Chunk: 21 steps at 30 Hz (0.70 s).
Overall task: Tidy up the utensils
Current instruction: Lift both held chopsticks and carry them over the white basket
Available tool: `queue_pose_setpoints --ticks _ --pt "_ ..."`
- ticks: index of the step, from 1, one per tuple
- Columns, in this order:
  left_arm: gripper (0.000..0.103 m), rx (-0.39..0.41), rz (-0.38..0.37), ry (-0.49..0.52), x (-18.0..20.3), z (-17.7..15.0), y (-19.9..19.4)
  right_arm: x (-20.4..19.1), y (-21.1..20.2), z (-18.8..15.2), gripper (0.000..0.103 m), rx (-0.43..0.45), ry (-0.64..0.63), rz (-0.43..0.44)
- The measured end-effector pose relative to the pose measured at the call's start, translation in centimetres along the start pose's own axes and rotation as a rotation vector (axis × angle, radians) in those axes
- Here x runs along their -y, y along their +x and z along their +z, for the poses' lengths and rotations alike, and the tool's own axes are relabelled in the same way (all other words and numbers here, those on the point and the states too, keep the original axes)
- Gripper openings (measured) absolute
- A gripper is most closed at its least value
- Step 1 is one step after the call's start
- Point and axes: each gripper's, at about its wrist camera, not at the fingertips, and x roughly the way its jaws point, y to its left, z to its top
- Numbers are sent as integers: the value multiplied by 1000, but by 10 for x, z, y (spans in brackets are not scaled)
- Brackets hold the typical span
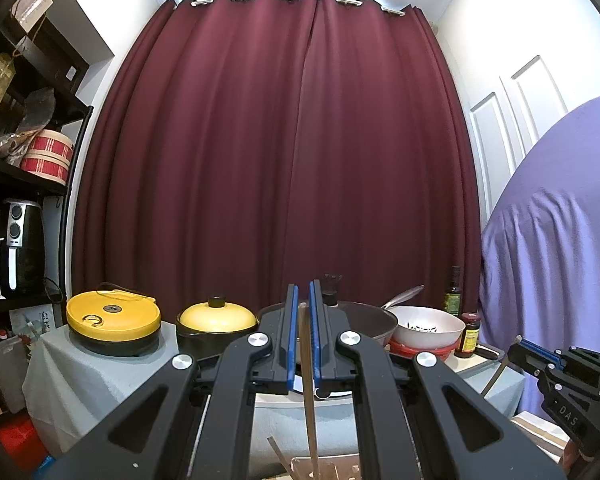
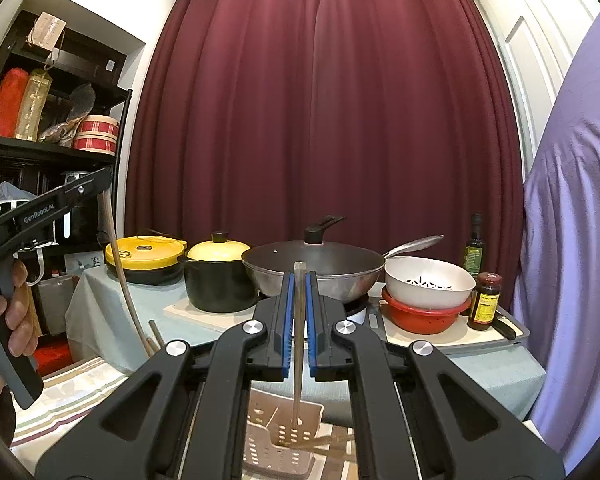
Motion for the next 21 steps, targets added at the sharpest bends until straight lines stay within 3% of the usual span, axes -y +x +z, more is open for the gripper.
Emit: queue_pose_setpoints --ticks 13,21 --pt "6 28 4 2 -1 -4 27 2 37 -11 6 -18 2 8" --pt "6 -21 -3 -9 -4 -27 42 0 56 -25 6 -58 -4 10"
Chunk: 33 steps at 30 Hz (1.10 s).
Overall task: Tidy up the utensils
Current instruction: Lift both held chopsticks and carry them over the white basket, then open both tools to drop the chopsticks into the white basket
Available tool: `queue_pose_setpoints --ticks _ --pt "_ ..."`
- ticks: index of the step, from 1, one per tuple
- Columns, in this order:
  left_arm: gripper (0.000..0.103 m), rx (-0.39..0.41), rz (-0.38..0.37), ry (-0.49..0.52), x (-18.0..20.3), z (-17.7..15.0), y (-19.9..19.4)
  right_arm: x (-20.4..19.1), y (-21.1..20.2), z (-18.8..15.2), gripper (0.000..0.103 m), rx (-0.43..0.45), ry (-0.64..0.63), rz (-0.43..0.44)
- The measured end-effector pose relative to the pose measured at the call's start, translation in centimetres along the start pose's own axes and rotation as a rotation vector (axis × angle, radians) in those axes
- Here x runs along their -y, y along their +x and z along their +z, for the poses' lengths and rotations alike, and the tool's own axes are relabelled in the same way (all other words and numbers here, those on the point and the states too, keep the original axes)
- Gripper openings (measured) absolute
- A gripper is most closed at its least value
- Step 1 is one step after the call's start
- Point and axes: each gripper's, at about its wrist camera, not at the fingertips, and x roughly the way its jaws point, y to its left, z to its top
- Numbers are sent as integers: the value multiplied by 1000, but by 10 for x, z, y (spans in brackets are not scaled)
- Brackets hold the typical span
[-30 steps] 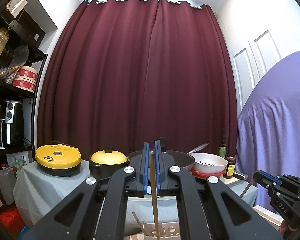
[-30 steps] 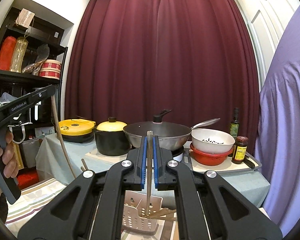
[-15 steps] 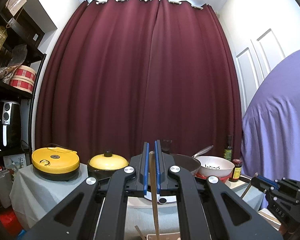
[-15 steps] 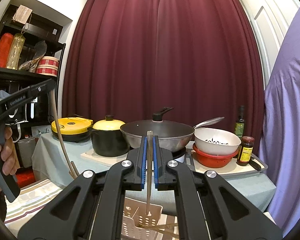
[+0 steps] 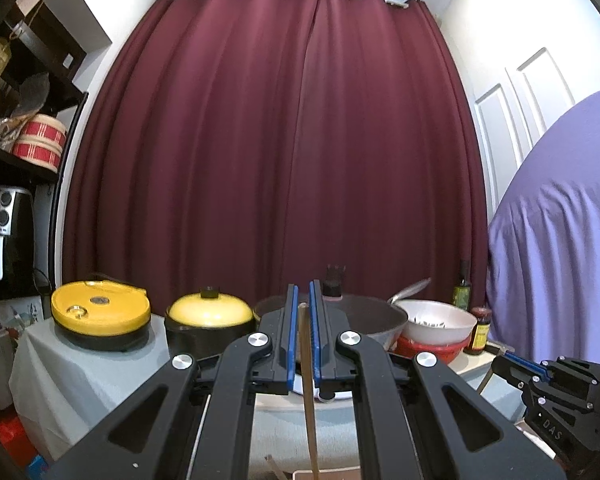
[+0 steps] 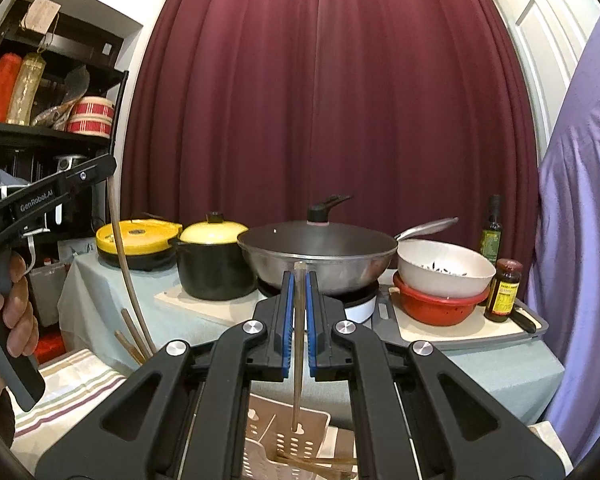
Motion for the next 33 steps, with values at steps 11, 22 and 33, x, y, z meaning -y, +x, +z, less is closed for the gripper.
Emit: queue_pose_setpoints --ticks 11,22,33 --pt "6 -69 0 -9 -8 -24 11 -7 -3 0 6 13 -16 -5" --pt "6 -97 -4 -6 -9 -34 15 -4 6 -12 6 -31 -2 -16" --pt "35 -127 -5 1 -6 -42 12 -1 1 -14 46 -38 19 -61"
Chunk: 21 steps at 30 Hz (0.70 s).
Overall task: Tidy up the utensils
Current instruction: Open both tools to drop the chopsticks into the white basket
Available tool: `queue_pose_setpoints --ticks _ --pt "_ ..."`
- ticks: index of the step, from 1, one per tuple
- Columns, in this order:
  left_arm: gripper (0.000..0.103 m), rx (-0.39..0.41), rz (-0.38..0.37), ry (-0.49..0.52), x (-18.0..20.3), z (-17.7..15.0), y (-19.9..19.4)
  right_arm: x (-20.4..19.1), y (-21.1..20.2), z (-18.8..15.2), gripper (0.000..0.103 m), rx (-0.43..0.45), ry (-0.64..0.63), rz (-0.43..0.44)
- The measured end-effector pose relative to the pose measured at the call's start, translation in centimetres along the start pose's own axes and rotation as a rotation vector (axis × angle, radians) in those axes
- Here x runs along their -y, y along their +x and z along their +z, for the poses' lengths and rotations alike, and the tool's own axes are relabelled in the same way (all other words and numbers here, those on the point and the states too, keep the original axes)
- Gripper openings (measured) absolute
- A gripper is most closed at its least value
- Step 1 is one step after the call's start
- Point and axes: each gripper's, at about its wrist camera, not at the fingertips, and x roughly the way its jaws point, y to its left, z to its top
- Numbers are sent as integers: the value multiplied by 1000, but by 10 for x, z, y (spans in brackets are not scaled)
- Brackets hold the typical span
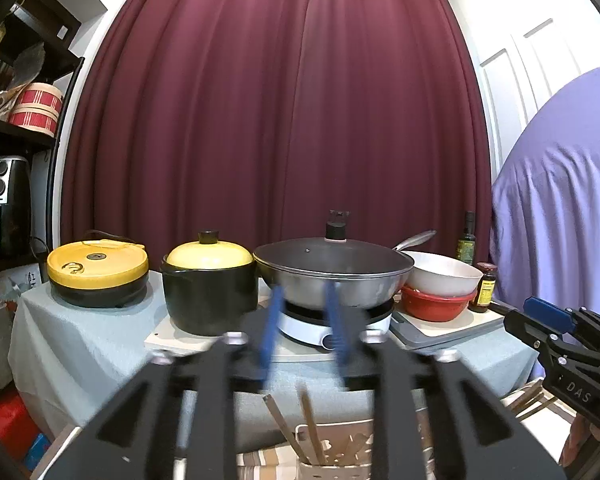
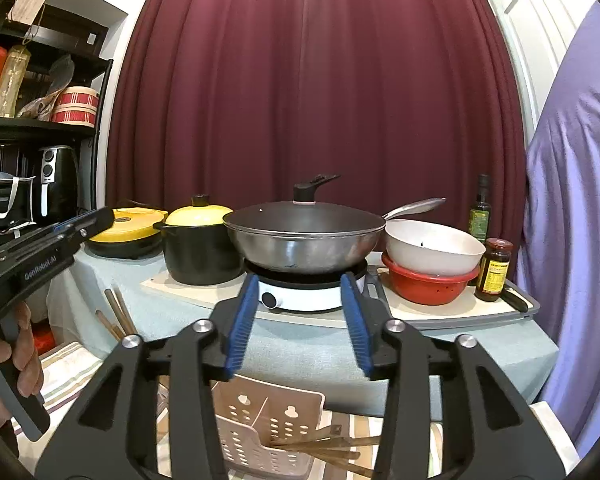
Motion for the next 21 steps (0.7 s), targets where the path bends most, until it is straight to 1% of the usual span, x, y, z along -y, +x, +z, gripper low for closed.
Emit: queue_pose_setpoints --ticks 1,2,3,5,6,8,9,11,15,18,21 --pt "43 3 2 -1 0 0 -1 0 -2 1 49 3 0 -3" --pt "47 8 5 0 1 1 -4 -1 -4 1 50 4 -1 -6" --pt "48 10 8 3 1 2 -5 0 -5 2 50 5 -1 -7" --pt "56 13 12 10 3 3 -10 -1 -9 3 53 6 0 -10" --pt "58 15 13 14 4 4 -12 -1 -12 4 54 9 0 -14" --pt "63 16 16 24 6 5 -18 -1 -17 4 60 11 0 -20" --pt "65 18 19 28 6 5 -21 -1 -19 4 60 10 0 -22" --pt "71 24 30 39 9 4 -30 -1 -26 3 61 8 0 -26" --pt "75 19 39 57 13 0 -47 -2 -40 -2 65 -3 4 -36" --pt "77 0 44 57 14 -5 -59 -3 -55 -10 67 -18 11 -40" --pt "78 -26 52 48 15 -13 -75 -6 -71 -20 72 -36 6 -48"
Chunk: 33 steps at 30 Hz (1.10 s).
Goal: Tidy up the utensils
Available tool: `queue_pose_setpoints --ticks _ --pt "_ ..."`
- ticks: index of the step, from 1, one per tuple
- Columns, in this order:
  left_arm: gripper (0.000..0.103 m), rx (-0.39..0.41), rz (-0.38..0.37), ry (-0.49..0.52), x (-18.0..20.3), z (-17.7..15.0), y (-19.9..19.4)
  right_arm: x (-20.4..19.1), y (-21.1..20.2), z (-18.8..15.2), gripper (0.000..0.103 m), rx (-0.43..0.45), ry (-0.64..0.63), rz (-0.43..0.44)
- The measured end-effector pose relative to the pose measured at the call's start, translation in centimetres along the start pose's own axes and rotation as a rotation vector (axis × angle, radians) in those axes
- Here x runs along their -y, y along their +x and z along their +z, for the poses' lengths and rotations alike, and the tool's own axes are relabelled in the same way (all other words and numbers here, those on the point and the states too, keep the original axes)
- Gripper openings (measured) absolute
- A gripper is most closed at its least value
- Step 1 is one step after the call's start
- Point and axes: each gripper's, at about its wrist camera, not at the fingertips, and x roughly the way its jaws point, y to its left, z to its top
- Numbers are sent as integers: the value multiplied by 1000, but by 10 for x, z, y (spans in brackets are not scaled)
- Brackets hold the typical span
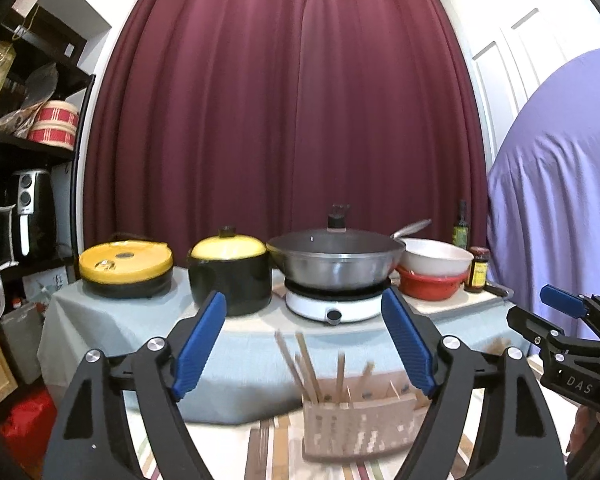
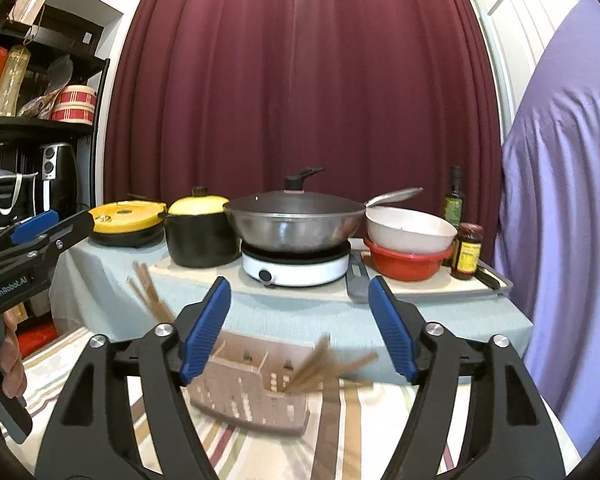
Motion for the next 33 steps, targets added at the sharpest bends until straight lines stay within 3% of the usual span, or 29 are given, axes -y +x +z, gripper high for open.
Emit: queue_pose_setpoints --ticks 9,16,23,33 --pt "80 -133 21 16 5 -42 -55 -9 -64 -46 77 -90 -14 10" --pt "80 -204 24 -2 12 -65 -105 -17 -114 -63 79 -115 -35 21" --pt "81 -247 16 -13 17 -73 -133 -22 -151 -67 80 -102 -34 33" --pt "82 -222 17 -1 24 -72 -157 -21 -176 -66 81 -78 -24 30"
